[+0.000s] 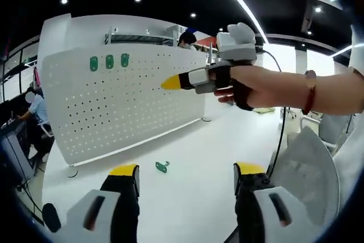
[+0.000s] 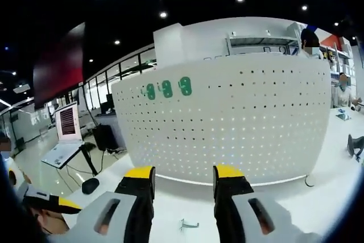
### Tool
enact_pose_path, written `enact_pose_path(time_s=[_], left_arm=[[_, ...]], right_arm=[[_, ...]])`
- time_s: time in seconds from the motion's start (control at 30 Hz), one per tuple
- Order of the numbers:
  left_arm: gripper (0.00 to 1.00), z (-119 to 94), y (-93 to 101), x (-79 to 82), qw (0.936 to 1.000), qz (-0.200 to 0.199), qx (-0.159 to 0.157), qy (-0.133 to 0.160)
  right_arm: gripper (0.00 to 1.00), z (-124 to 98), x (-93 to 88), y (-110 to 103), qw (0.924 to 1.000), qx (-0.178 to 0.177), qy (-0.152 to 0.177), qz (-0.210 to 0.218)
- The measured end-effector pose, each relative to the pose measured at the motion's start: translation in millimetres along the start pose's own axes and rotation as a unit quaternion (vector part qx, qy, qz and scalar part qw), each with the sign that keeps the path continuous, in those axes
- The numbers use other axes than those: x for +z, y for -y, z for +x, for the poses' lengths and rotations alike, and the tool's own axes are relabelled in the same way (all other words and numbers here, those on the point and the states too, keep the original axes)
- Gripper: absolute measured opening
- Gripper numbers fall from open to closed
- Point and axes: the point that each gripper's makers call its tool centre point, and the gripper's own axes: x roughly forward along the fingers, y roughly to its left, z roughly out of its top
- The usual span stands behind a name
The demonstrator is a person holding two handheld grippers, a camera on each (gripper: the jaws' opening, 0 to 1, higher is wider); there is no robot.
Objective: Insert the hook assembly into the mounting plate slot until the hook locks in place.
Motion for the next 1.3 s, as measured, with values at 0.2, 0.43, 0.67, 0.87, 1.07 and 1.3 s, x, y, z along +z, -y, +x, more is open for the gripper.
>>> enact_pose_path(time_s=[0.2,0.43,0.67,0.87,1.07,1.3], left_arm=[[0.69,9.6,-2.6,-2.1,1.0000,0.002,-0.003,-0.007],[0.69,19.7,-4.9,-7.0,0.9999,-0.004,-0.006,-0.015],[0.67,30.8,-7.2,-12.1,0.9996,-0.014,-0.006,-0.023],[0.66,38.8,-10.2,-16.3,0.9991,-0.023,0.002,-0.036],[0.65,43.6,-14.4,-21.8,0.9981,-0.031,0.013,-0.052],[0.61,50.2,-17.7,-28.6,0.9967,-0.039,0.022,-0.067]], right_arm=[[0.51,-10.5,-11.3,-2.7,0.9996,0.026,-0.006,-0.005],[0.53,-25.9,-14.5,-0.4,0.9994,0.033,-0.002,-0.002],[0.54,-32.6,-17.5,0.2,0.9991,0.040,-0.001,-0.010],[0.54,-41.2,-24.3,-0.3,0.9988,0.049,-0.002,0.000],[0.54,-49.0,-30.3,-0.4,0.9984,0.056,-0.005,0.007],[0.53,-52.1,-40.2,1.9,0.9981,0.059,-0.014,0.002]])
